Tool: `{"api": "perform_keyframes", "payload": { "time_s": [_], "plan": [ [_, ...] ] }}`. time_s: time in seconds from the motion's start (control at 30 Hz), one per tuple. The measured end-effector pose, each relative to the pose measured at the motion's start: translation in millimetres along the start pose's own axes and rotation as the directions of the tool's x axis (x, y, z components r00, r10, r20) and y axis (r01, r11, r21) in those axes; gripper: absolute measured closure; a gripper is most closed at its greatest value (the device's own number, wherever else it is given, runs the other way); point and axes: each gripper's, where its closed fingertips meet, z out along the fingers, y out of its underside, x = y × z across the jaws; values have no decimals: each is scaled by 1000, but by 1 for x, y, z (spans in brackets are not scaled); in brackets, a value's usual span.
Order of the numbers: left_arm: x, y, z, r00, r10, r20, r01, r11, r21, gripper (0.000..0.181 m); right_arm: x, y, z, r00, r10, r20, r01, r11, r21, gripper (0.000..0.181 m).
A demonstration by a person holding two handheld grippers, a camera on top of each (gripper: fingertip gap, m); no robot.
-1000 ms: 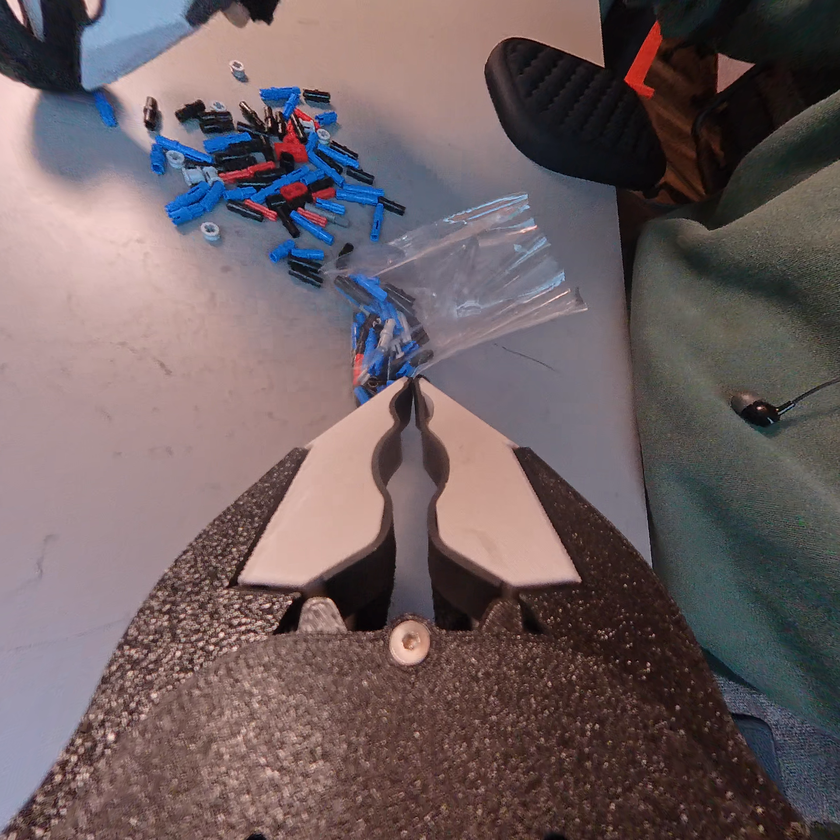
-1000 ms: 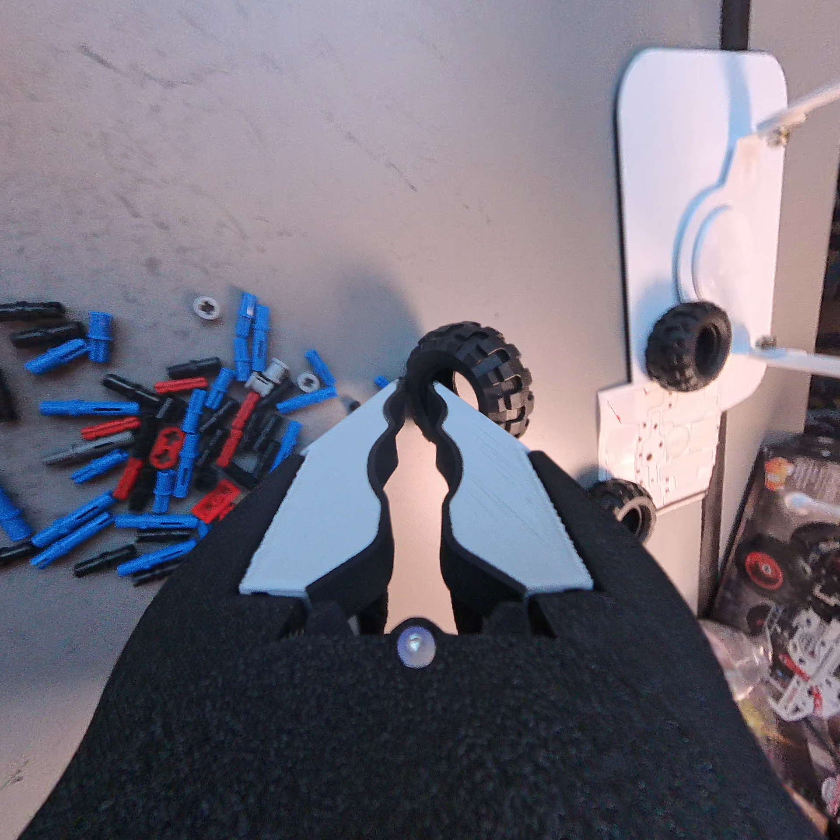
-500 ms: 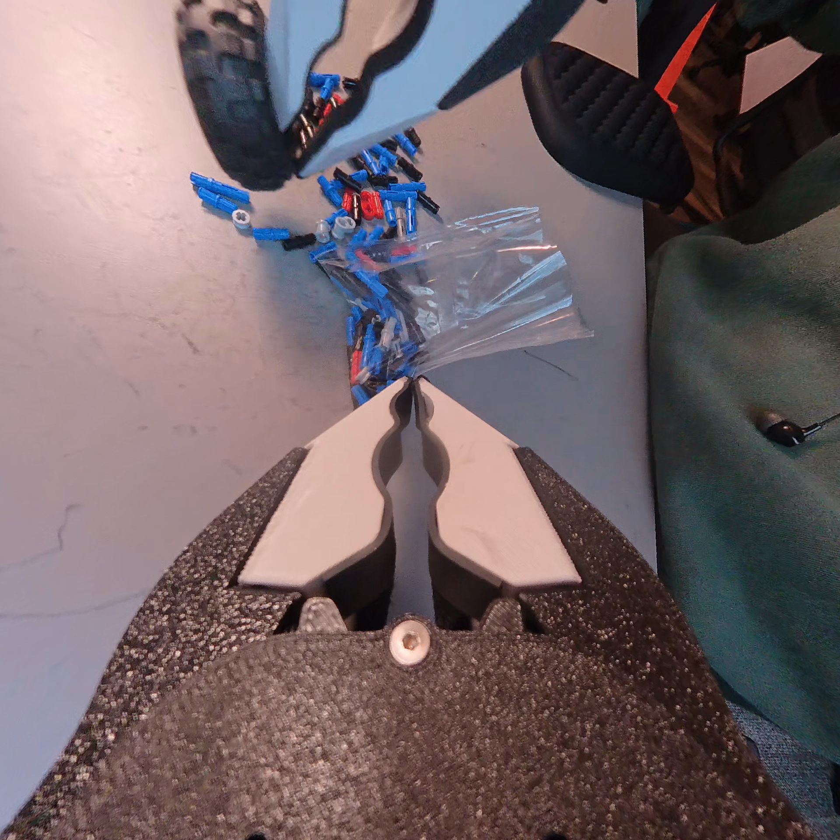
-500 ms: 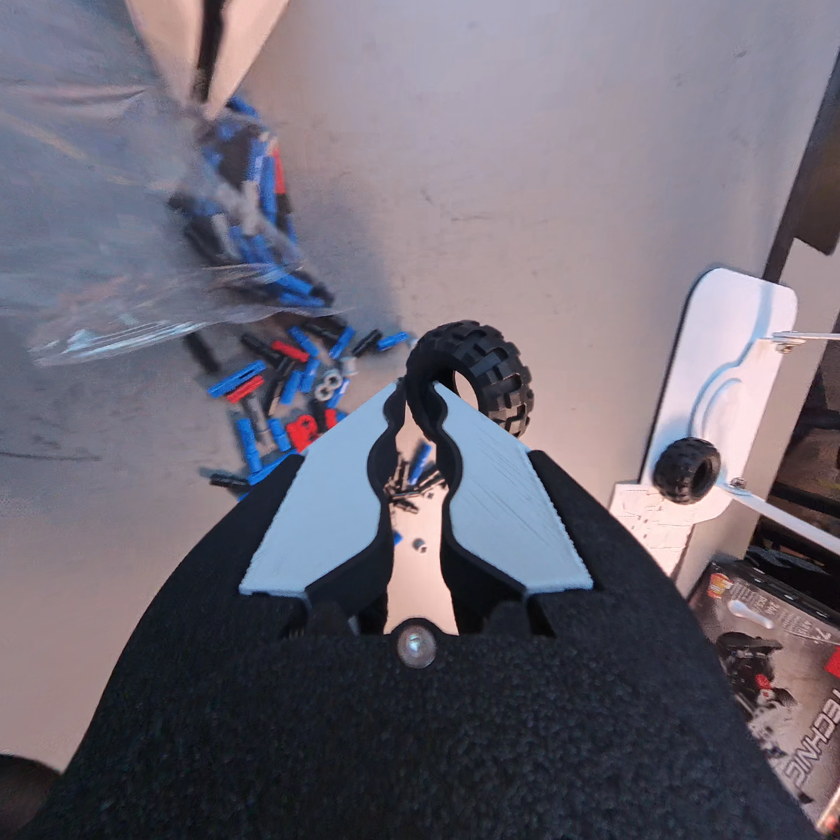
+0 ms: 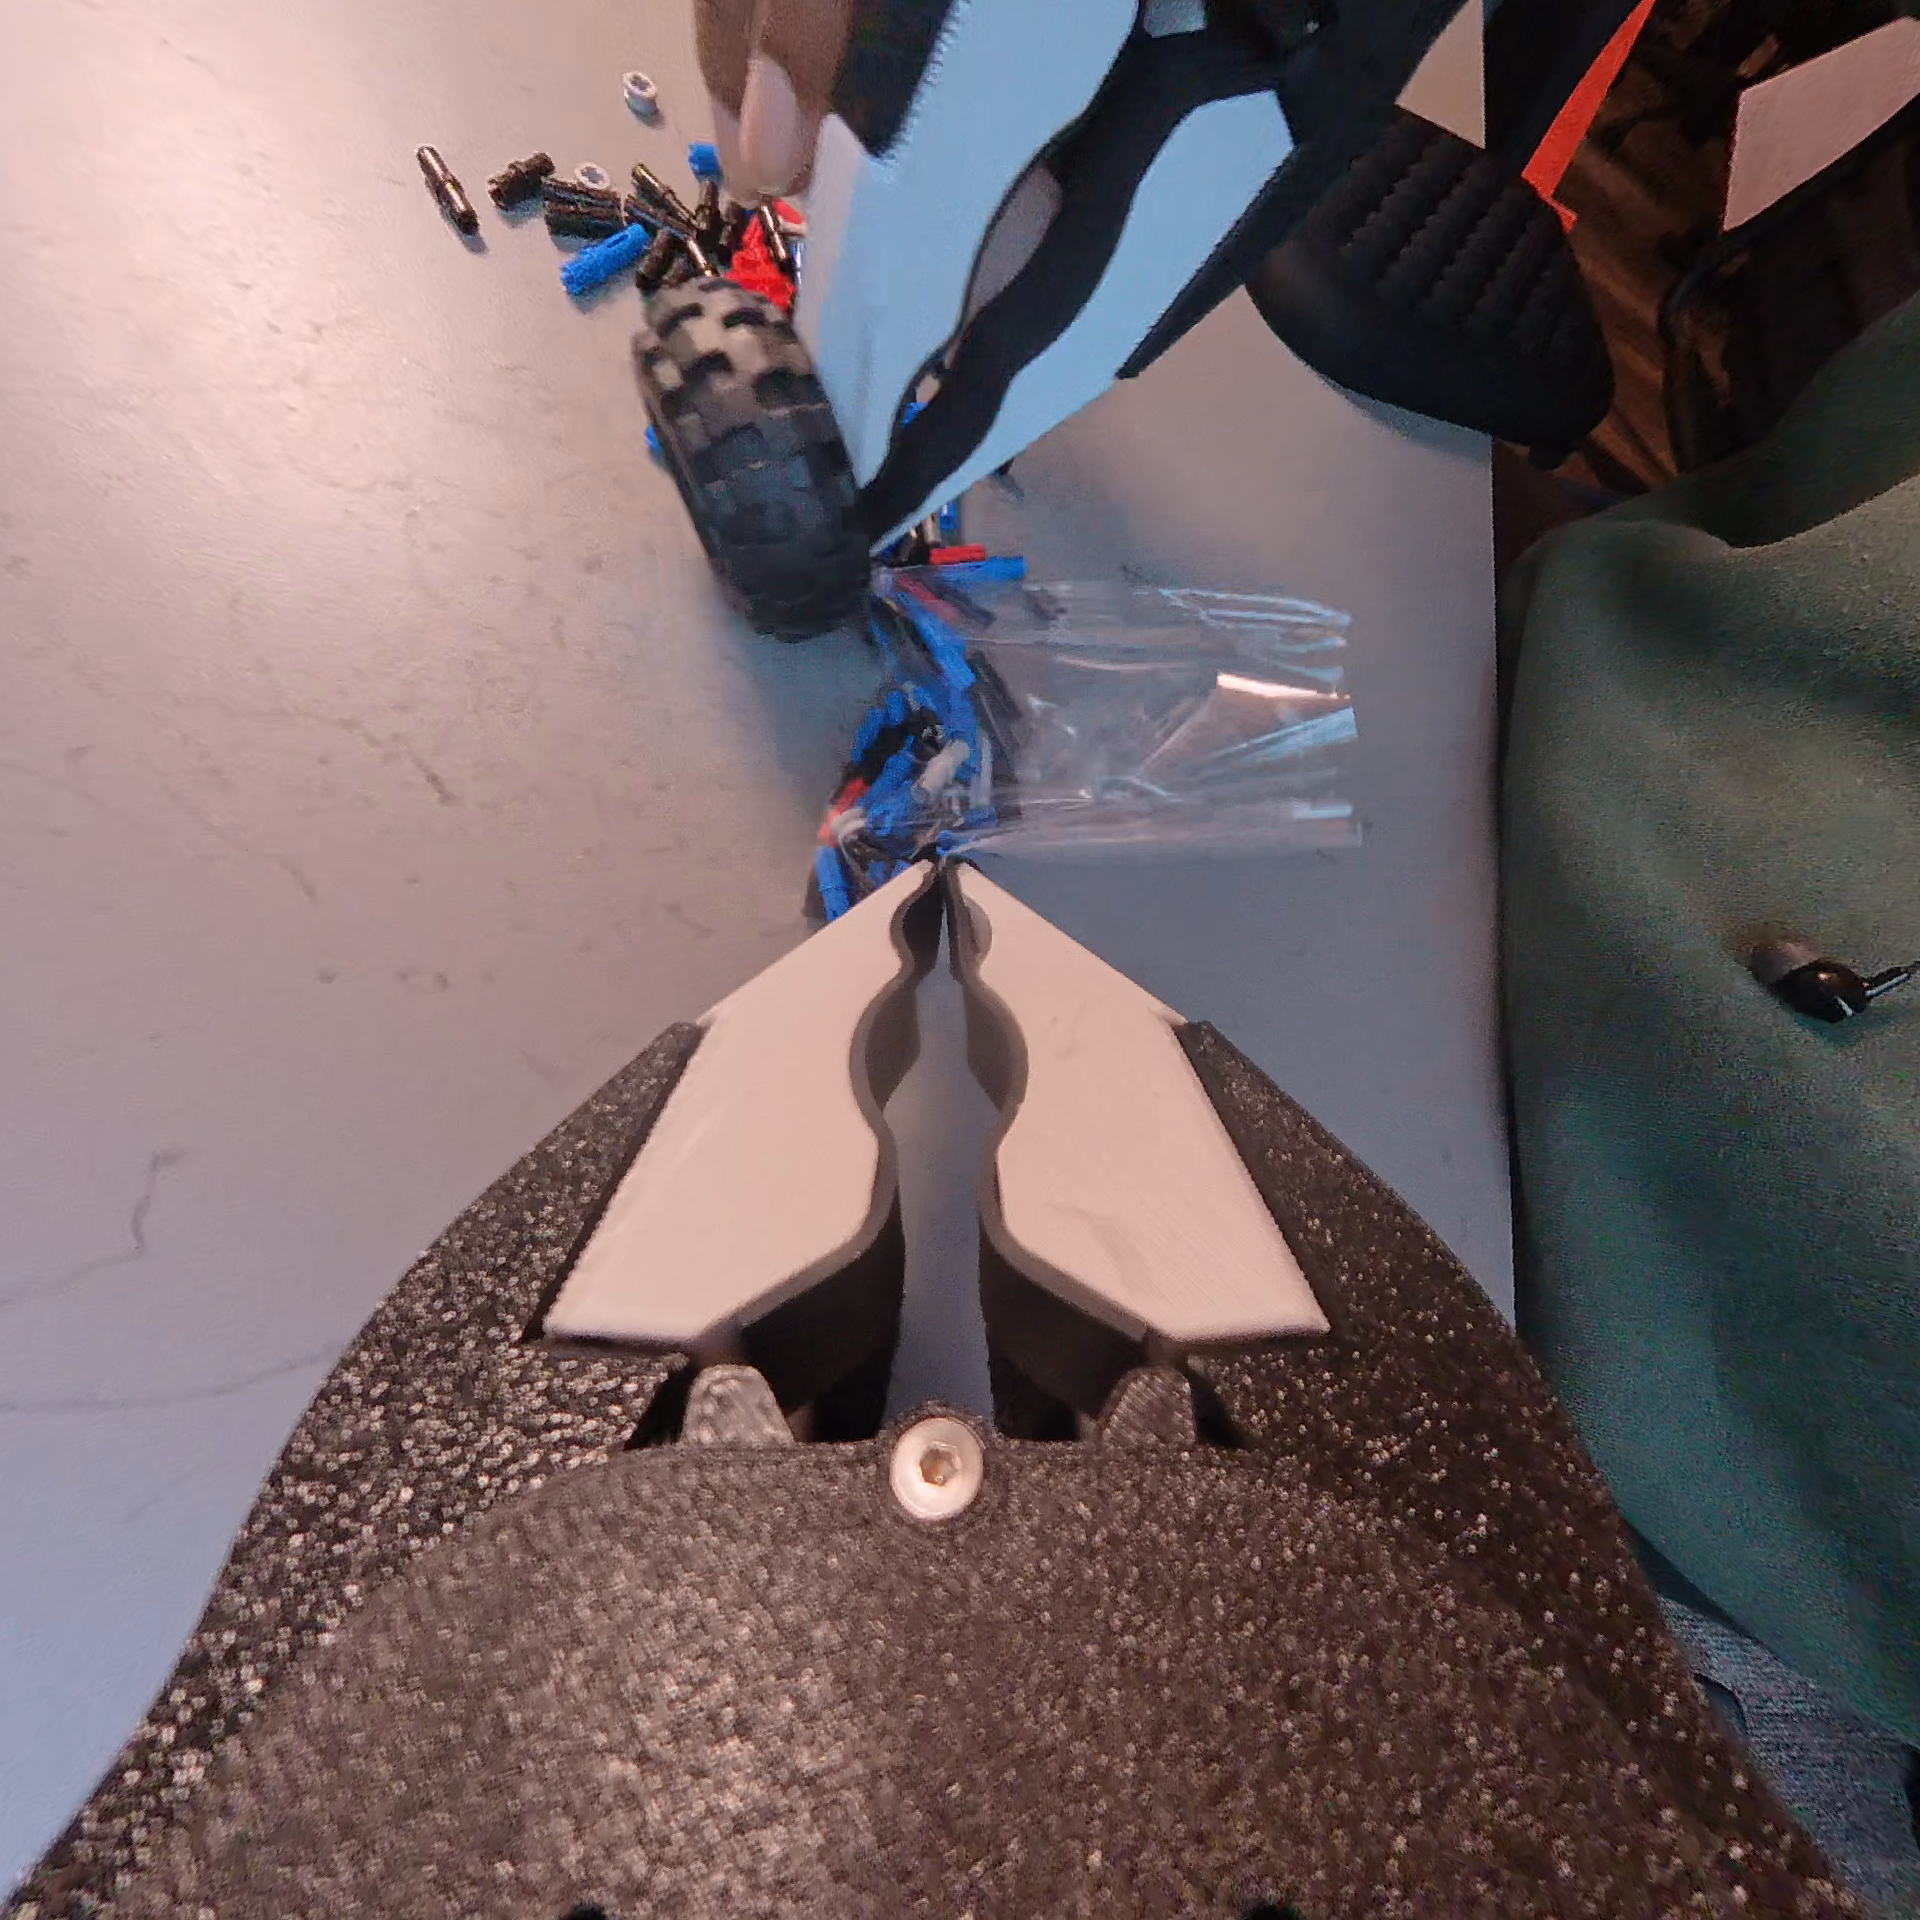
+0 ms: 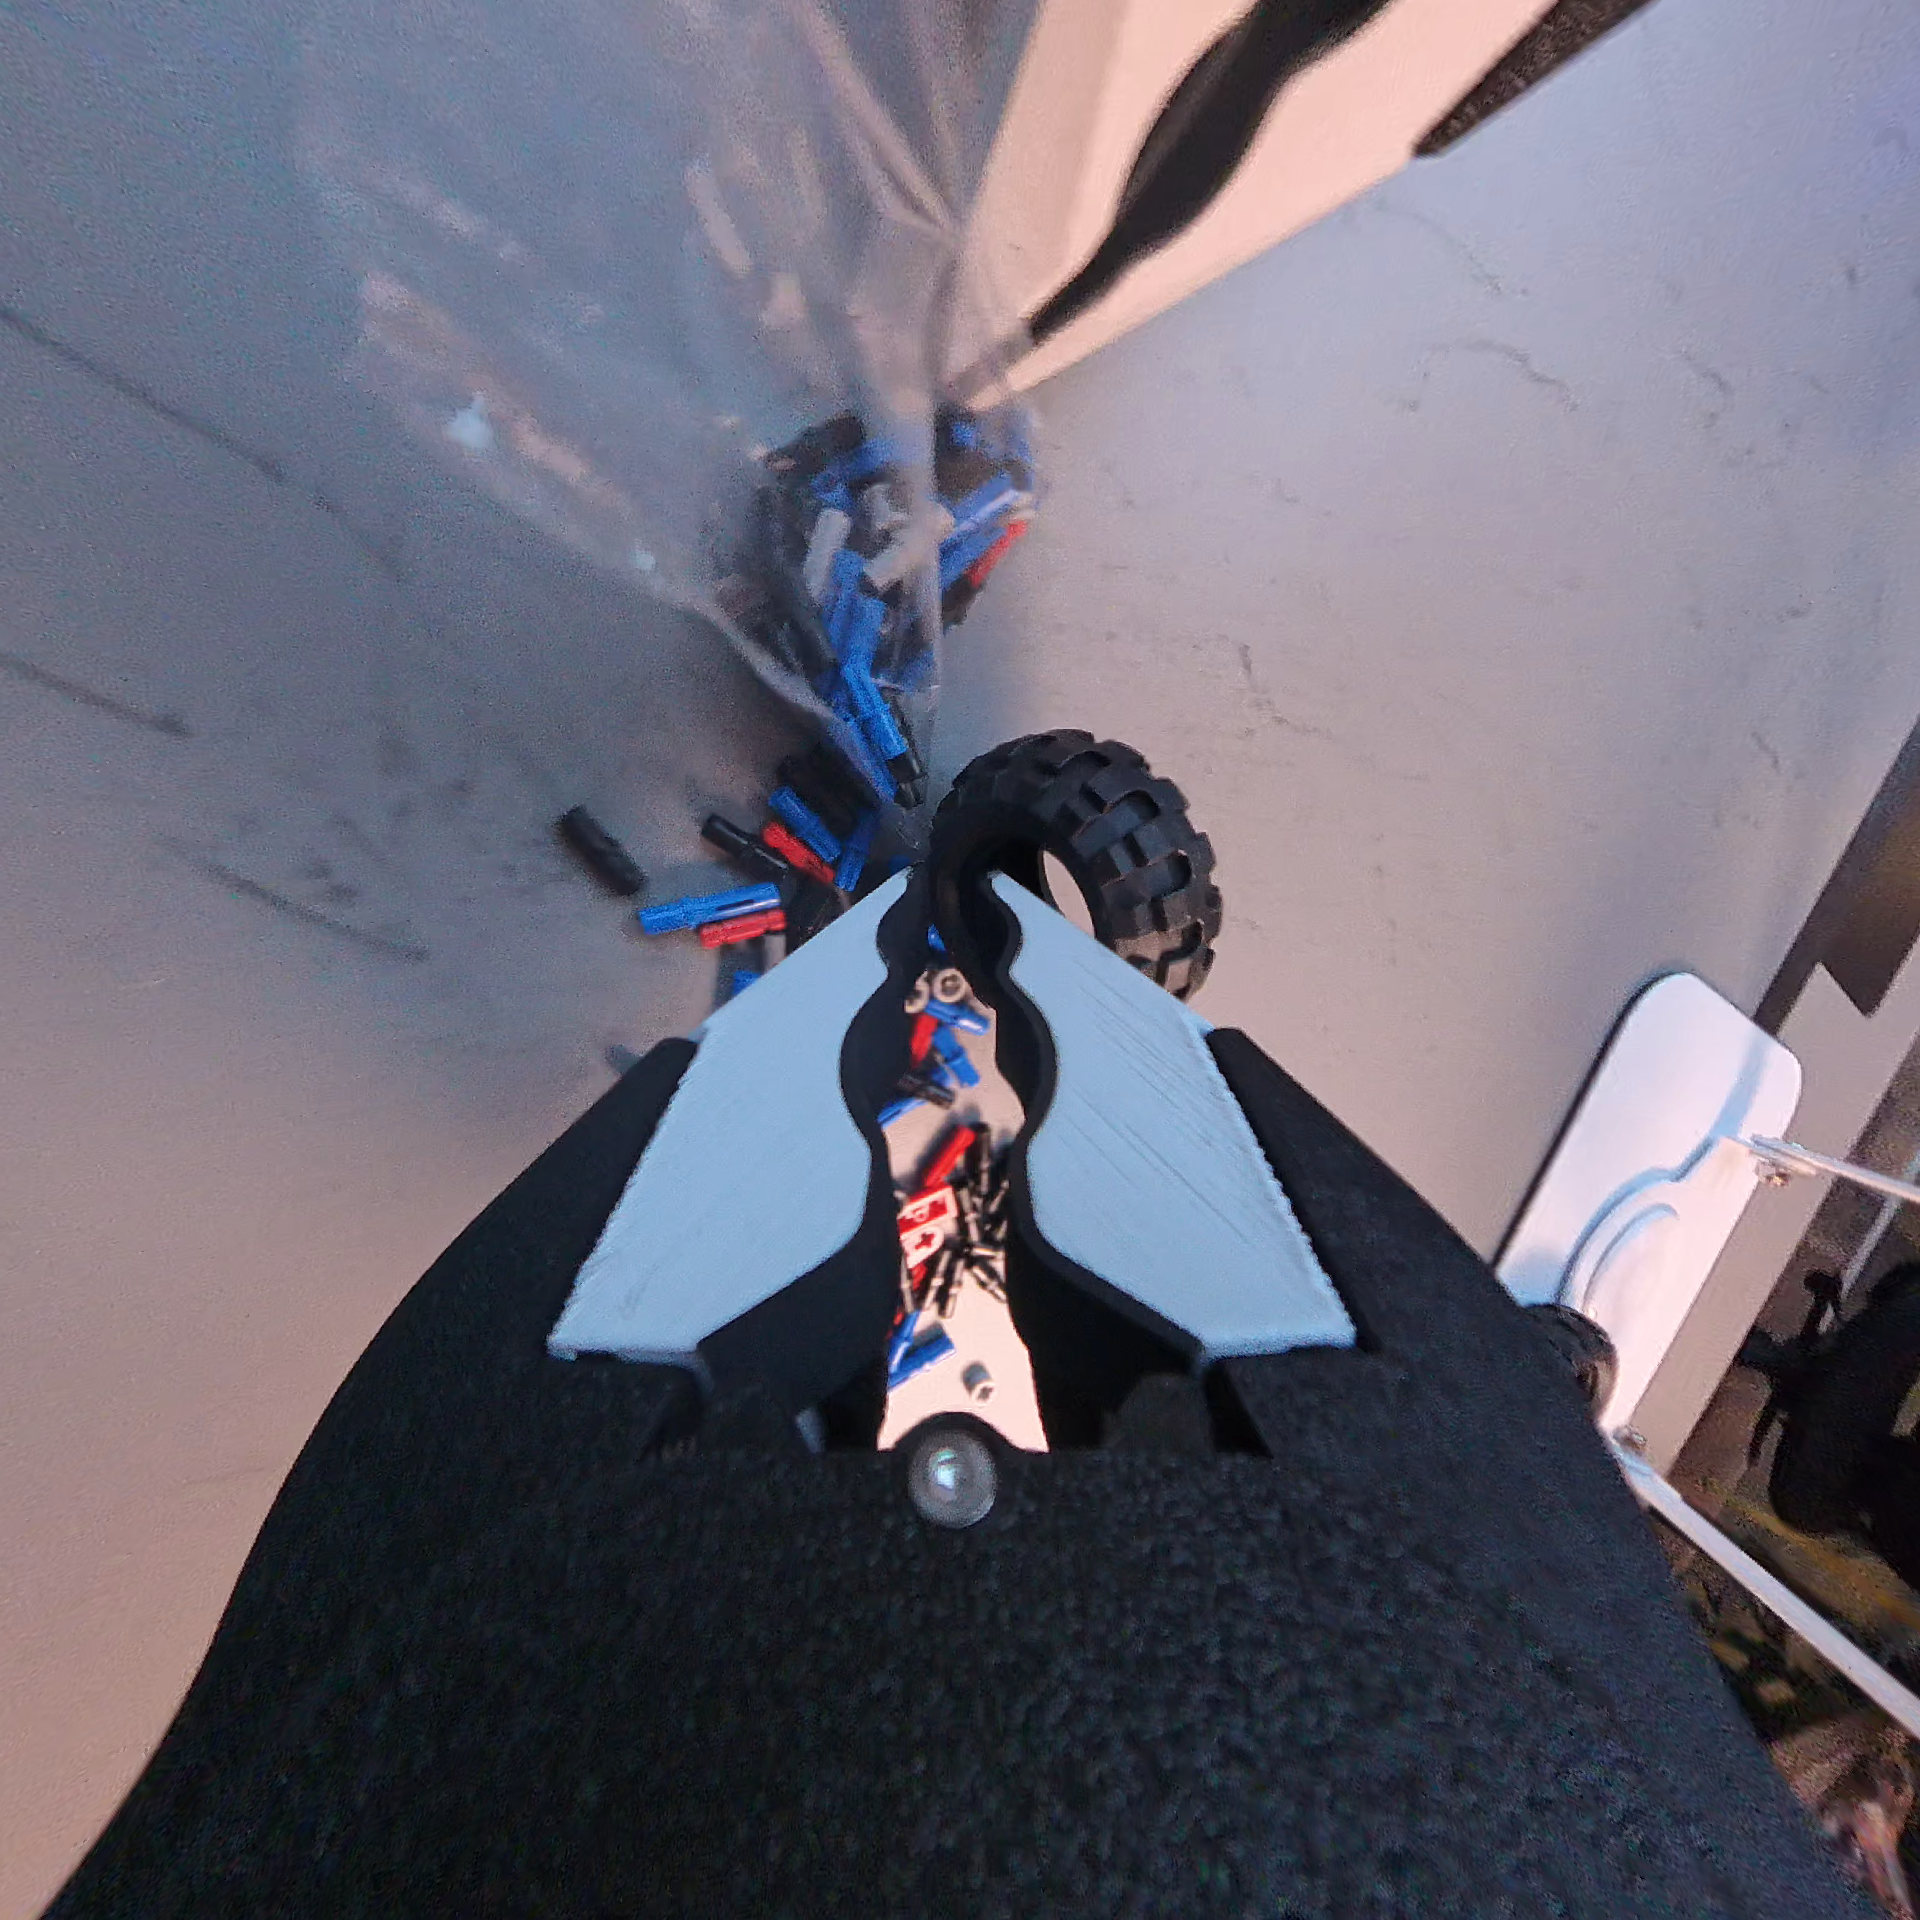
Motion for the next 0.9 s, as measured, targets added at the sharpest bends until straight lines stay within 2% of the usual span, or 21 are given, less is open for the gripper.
{"api": "perform_keyframes", "payload": {
  "time_s": [0.1, 0.2, 0.3, 0.37, 0.43, 0.53, 0.73, 0.8, 0.9],
  "plan": [
    [3, 0, 2, 1000, 20, 1, -20, 1000, -10, 181, -17, 1, -9, 999, -15, 40, 14, 999, 30, 174],
    [7, -1, 6, 1000, 31, 1, -31, 999, -16, 181, -6, 16, -21, 994, 107, -6, -106, 993, 41, 173],
    [10, -4, 11, 999, 33, -2, -33, 999, -20, 181, 31, 66, -28, 943, 302, -140, -309, 951, -29, 173],
    [11, -7, 15, 999, 31, -9, -31, 999, -22, 181, 51, 99, -22, 906, 358, -226, -384, 920, -81, 172],
    [13, -9, 18, 999, 32, -16, -32, 999, -23, 181, 57, 114, -11, 896, 373, -241, -409, 905, -118, 172],
    [13, -11, 22, 999, 29, -15, -29, 999, -21, 181, 54, 101, -4, 922, 311, -230, -344, 932, -117, 173],
    [12, -15, 27, 1000, 24, -16, -24, 1000, -16, 181, 15, 60, -10, 973, 182, -140, -196, 976, -92, 173],
    [12, -15, 27, 1000, 27, -12, -27, 1000, -13, 181, 8, 57, -15, 966, 214, -143, -227, 971, -81, 173],
    [12, -15, 26, 1000, 29, -6, -29, 1000, -8, 181, 19, 87, -34, 898, 370, -238, -400, 912, -90, 173]
  ]
}}
